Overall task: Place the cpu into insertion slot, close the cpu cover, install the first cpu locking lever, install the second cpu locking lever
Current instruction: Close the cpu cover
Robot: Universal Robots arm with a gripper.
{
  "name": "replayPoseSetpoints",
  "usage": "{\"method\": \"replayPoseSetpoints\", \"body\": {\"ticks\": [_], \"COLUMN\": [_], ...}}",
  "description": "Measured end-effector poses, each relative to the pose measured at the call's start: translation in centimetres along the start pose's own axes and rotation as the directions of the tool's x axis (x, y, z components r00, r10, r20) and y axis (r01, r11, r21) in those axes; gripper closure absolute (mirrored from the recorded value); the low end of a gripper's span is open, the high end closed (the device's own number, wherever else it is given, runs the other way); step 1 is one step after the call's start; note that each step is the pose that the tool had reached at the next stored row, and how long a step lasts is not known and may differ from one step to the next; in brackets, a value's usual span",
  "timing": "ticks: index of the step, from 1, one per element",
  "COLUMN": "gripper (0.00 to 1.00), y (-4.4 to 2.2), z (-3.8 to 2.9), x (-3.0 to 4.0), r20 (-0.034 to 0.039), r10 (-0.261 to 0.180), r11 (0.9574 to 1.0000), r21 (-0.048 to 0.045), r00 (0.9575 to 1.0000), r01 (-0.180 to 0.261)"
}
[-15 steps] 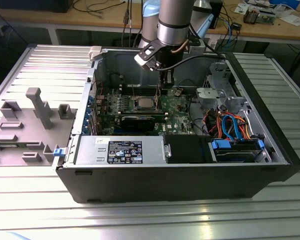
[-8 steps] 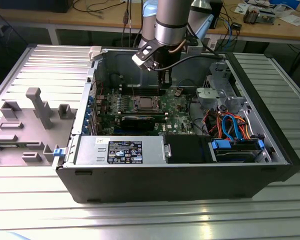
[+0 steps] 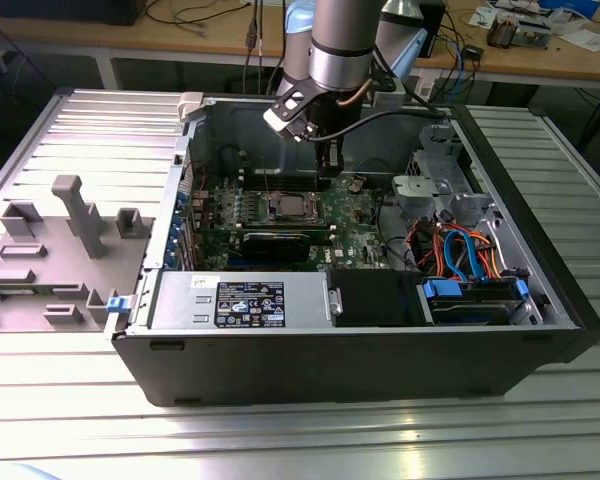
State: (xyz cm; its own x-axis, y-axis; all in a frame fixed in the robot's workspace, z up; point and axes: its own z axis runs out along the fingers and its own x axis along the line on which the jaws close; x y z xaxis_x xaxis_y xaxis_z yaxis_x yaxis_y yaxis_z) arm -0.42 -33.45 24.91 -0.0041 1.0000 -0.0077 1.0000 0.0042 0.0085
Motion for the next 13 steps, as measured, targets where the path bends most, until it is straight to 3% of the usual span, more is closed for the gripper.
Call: {"method": "replayPoseSetpoints", "body": {"ticks": [5,8,13], "gripper": [0.89,0.89,0.89], "y": [-0.08,-0.30,-1.30], "z": [0.02,0.46,0.88], "x": [0.00,-0.05,-0.10], "r20": [0.0000,-0.0024,-0.0061], "r10": [-0.001,-0.030,-0.039], "r11": [1.0000,0.9995,0.9992], "r21": [0.0000,-0.0003,-0.0005], "r00": [1.0000,0.9995,0.9992], "r01": [0.001,0.030,0.039]}}
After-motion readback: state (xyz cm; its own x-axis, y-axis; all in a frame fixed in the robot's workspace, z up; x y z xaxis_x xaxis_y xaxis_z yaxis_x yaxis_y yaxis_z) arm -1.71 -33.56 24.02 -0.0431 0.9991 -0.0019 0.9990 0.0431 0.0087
